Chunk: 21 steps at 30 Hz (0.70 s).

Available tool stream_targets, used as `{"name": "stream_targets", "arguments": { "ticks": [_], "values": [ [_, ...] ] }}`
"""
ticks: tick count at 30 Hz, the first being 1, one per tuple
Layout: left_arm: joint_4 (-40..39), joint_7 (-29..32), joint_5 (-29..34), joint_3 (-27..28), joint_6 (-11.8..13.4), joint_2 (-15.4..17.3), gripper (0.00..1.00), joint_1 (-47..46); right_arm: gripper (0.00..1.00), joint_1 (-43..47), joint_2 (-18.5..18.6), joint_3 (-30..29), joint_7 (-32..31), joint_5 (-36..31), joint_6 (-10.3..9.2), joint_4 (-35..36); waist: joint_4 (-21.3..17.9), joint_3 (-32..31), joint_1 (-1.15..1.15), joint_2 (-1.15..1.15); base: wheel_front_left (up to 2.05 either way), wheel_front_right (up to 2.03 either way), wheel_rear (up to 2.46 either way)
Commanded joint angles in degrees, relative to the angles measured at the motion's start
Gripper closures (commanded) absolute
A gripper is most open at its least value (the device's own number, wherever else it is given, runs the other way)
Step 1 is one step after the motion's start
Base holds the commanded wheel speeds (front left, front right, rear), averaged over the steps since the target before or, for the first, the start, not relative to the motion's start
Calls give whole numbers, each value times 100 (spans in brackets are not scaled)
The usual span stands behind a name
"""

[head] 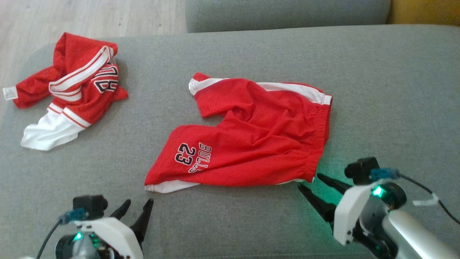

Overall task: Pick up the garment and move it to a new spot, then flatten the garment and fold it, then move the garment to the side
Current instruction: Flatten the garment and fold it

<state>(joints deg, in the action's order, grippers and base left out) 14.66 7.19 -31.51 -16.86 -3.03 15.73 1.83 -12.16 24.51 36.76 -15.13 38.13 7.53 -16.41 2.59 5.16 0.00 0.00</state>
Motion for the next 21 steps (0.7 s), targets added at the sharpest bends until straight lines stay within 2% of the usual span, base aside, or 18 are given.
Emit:
{"name": "stream_targets", "arguments": {
  "ticks": [1, 13, 19, 20, 21],
  "values": [
    [-86, -7, -58, 171, -43, 144, 0, -441, 0, -290, 69, 71, 70, -58, -4, 118, -3, 37, 0, 0, 0, 0, 0],
    [823, -74, -170, -177, -367, 176, 0, -1249, 0, -818, -59, 642, 279, 54, -4, -311, -42, 336, 0, 0, 0, 0, 0],
    [1075, -145, -294, -381, -420, 177, 0, -1447, 0, -982, -105, 875, 446, 209, -4, -468, -72, 405, 0, 0, 0, 0, 0],
    [1101, -160, -314, -423, -426, 181, 8, -1475, 0, -1008, -109, 929, 469, 253, -4, -487, -73, 418, 0, 0, 0, 0, 0],
    [1121, -181, -340, -460, -430, 187, 43, -1500, 6, -1036, -107, 989, 491, 292, -4, -498, -75, 429, 0, 0, 0, 0, 0]
  ]
}}
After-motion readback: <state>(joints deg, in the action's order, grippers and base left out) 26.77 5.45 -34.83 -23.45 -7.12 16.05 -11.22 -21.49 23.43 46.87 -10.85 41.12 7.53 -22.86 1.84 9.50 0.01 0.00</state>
